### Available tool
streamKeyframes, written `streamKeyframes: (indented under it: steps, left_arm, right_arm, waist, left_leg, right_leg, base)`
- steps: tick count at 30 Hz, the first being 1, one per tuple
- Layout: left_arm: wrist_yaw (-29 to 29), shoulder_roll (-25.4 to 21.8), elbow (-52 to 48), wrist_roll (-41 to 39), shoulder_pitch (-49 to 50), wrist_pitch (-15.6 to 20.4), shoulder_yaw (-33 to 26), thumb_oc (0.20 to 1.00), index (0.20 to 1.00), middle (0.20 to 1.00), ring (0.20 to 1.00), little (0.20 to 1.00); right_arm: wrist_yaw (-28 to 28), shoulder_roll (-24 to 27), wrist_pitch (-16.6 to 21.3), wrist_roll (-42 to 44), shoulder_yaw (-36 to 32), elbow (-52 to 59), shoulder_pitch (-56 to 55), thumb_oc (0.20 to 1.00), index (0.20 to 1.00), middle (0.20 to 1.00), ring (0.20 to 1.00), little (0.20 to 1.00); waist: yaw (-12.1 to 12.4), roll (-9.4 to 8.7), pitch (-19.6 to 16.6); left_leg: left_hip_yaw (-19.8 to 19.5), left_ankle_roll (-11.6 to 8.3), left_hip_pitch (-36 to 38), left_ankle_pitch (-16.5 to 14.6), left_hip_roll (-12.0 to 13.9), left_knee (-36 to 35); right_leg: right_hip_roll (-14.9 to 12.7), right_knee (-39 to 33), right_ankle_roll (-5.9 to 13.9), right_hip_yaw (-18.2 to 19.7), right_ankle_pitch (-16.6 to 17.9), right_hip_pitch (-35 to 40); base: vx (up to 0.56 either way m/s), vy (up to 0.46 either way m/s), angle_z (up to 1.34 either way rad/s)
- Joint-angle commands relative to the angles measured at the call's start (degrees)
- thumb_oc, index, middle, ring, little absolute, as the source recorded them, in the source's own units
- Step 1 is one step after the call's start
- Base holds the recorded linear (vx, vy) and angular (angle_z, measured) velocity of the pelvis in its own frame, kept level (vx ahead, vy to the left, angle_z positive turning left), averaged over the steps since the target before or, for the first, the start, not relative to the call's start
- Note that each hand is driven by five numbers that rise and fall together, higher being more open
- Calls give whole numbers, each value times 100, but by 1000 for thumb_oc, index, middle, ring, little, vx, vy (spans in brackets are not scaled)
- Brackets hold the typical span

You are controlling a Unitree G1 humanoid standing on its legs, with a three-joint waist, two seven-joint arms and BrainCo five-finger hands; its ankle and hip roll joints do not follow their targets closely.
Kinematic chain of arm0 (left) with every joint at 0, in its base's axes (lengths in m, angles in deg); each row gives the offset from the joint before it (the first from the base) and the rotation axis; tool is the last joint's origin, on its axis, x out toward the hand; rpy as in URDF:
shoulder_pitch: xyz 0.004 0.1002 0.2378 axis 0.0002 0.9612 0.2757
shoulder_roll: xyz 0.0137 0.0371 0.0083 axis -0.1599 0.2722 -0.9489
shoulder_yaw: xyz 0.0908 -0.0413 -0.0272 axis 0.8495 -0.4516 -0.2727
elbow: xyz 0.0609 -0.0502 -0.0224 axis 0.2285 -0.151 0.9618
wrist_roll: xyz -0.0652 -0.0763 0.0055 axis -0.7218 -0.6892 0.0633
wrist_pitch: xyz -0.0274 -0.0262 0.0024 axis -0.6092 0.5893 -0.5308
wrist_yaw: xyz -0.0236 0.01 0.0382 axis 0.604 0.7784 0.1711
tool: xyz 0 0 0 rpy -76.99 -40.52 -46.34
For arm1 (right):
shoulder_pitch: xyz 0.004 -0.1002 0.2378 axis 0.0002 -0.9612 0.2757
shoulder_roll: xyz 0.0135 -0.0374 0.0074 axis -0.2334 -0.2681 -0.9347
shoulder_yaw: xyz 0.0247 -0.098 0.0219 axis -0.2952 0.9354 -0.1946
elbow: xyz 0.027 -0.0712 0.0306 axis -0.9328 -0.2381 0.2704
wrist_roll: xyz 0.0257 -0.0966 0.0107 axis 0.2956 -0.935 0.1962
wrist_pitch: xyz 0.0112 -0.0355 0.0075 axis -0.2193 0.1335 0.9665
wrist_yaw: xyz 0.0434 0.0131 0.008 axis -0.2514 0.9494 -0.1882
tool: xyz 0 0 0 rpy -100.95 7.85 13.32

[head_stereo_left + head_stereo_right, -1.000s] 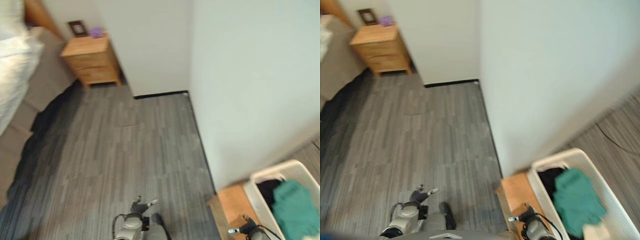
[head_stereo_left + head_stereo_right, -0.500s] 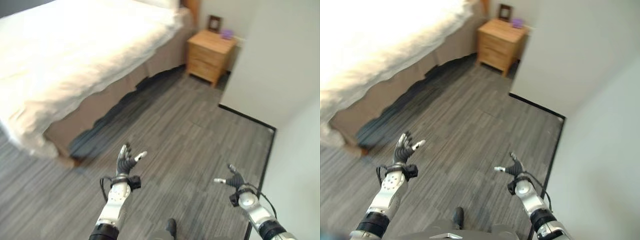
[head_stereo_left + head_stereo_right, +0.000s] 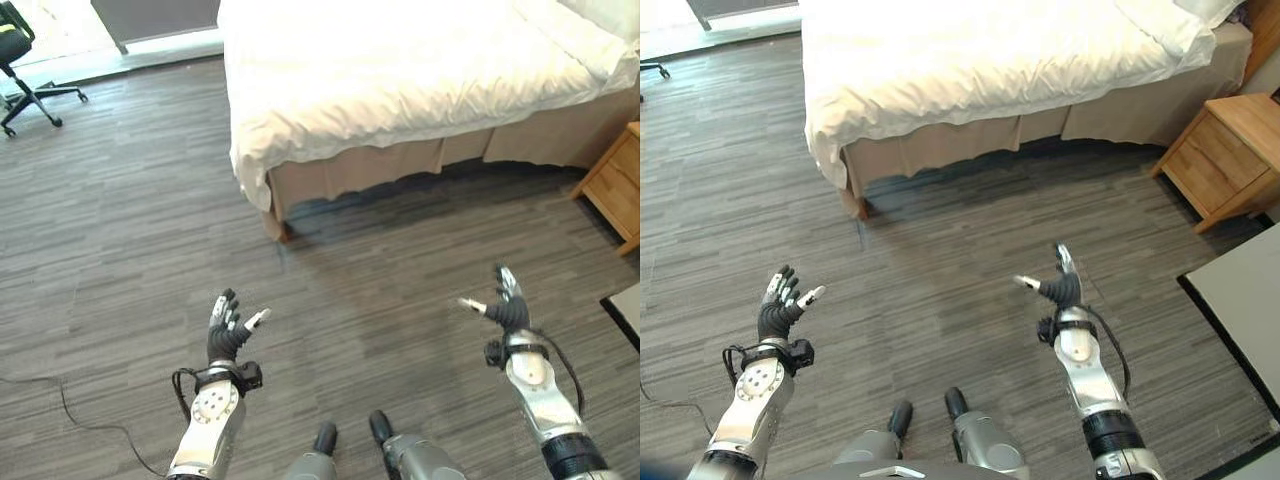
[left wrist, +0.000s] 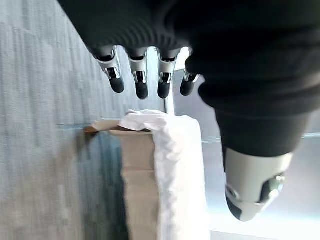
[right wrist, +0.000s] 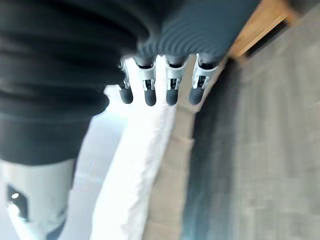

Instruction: Pick up bed clothes into laundry basket.

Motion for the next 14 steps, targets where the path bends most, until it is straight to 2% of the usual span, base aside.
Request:
streamKeyframes:
  steps: [1, 3, 5, 6, 7, 9, 14]
  left_arm:
    - [8, -233, -453, -174, -217, 402, -228, 1000, 1000, 1000, 1000, 1000]
    - [-92, -233, -559, -210, -96, 372, -268, 1000, 1000, 1000, 1000, 1000]
    - [-230, -248, -590, -232, -45, 307, -264, 1000, 1000, 1000, 1000, 1000]
    - [-319, -326, -669, -217, -59, 253, -223, 1000, 1000, 1000, 1000, 1000]
    - [-356, -355, -673, -176, -50, 209, -214, 1000, 1000, 1000, 1000, 1000]
    - [-407, -380, -679, -130, -42, 178, -217, 1000, 1000, 1000, 1000, 1000]
    - [-532, -412, -659, -39, 183, -54, -288, 1000, 1000, 1000, 1000, 1000]
  right_arm:
    - [83, -104, 429, 580, 15, 657, 175, 1000, 1000, 1000, 1000, 1000]
    - [258, -195, 485, 863, -43, 934, 103, 1000, 1000, 1000, 1000, 1000]
    - [340, -222, 461, 944, -123, 1027, 3, 1000, 1000, 1000, 1000, 1000]
    - [391, -311, 484, 1149, -256, 1126, -147, 1000, 1000, 1000, 1000, 1000]
    - [462, -333, 469, 1234, -314, 1202, -197, 1000, 1000, 1000, 1000, 1000]
    - [525, -347, 469, 1290, -347, 1269, -246, 1000, 1000, 1000, 1000, 1000]
    - [649, -378, 383, 1503, -445, 1384, -429, 1000, 1000, 1000, 1000, 1000]
  waist:
    - [-61, -323, -25]
    - [-70, -293, -102]
    - [-92, -296, -149]
    - [-148, -351, -211]
    - [-181, -359, -255]
    - [-192, -359, -302]
    - [-163, -408, -439]
  left_leg:
    - [1567, 353, 124, -501, -299, 13]
    - [1839, 478, 305, -520, -204, -345]
    - [1822, 519, 394, -452, -191, -441]
    - [1690, 537, 432, -346, -165, -611]
    - [1631, 553, 487, -283, -166, -773]
    - [1595, 565, 560, -247, -160, -924]
    - [1462, 563, 842, -129, -137, -1275]
  right_leg:
    - [-722, -1113, 495, -362, 71, 665]
    - [-679, -1113, 468, -426, 29, 731]
    - [-677, -1107, 458, -513, 4, 755]
    - [-745, -1029, 432, -799, -42, 746]
    - [-746, -968, 432, -884, -107, 751]
    - [-734, -920, 426, -935, -173, 760]
    - [-697, -751, 382, -1105, -361, 864]
  base:
    - [-5, -36, 108]
    - [52, -26, 46]
    - [62, -15, 18]
    - [76, -5, 65]
    - [66, 6, 106]
    - [54, 19, 97]
    - [59, 20, 25]
